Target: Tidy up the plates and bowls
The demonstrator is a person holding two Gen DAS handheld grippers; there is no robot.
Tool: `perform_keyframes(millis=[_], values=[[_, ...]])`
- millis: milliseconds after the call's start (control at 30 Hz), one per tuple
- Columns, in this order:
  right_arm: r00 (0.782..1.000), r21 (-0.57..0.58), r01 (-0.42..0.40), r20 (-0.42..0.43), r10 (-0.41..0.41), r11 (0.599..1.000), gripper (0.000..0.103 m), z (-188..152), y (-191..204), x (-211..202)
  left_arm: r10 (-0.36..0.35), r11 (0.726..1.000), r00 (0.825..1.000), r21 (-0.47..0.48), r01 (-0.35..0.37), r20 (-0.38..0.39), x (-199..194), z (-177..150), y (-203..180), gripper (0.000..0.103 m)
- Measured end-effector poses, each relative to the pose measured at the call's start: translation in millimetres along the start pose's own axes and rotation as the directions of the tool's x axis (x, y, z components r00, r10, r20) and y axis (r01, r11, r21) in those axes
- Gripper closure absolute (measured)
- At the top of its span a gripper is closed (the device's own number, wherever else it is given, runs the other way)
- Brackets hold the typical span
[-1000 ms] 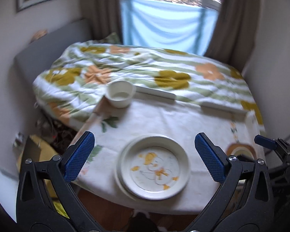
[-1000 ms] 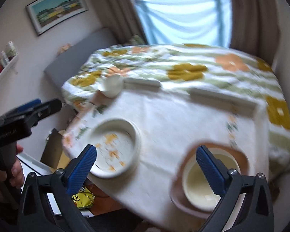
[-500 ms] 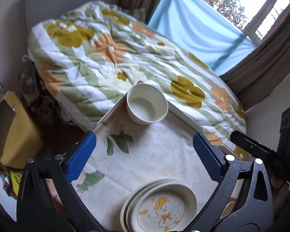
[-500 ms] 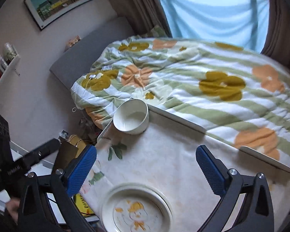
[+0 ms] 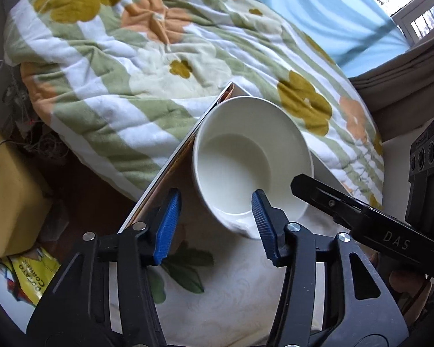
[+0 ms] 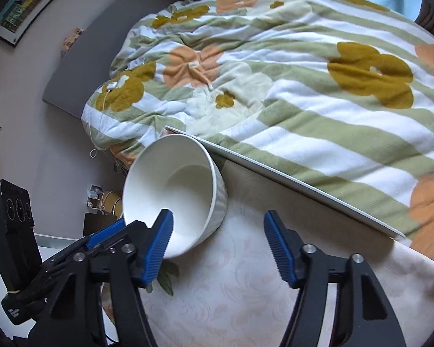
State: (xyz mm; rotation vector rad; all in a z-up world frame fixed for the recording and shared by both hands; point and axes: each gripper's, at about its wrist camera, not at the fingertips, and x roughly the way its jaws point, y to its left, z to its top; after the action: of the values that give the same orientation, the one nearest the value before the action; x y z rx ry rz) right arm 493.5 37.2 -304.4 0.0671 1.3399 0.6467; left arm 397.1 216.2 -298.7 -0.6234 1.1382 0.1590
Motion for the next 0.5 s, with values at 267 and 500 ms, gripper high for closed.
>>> perform_keyframes(millis=[267,500], values=[[0.999,-0.012,-0.01,-0.033,0.009,1.0,0.082,12.2,4.3,25.8,0.035,0.999,0.999,0.03,-0.034,-0.006,14.2,10.2,4.5,0.083],[1.0,-0.015,0.006,-0.027,-0.006,1.0,0.087,12.5,2.5,28.5,0.061,0.996,0.998,0.058,-0.061,0.007,17.4,9.9,-0.6,0.084]])
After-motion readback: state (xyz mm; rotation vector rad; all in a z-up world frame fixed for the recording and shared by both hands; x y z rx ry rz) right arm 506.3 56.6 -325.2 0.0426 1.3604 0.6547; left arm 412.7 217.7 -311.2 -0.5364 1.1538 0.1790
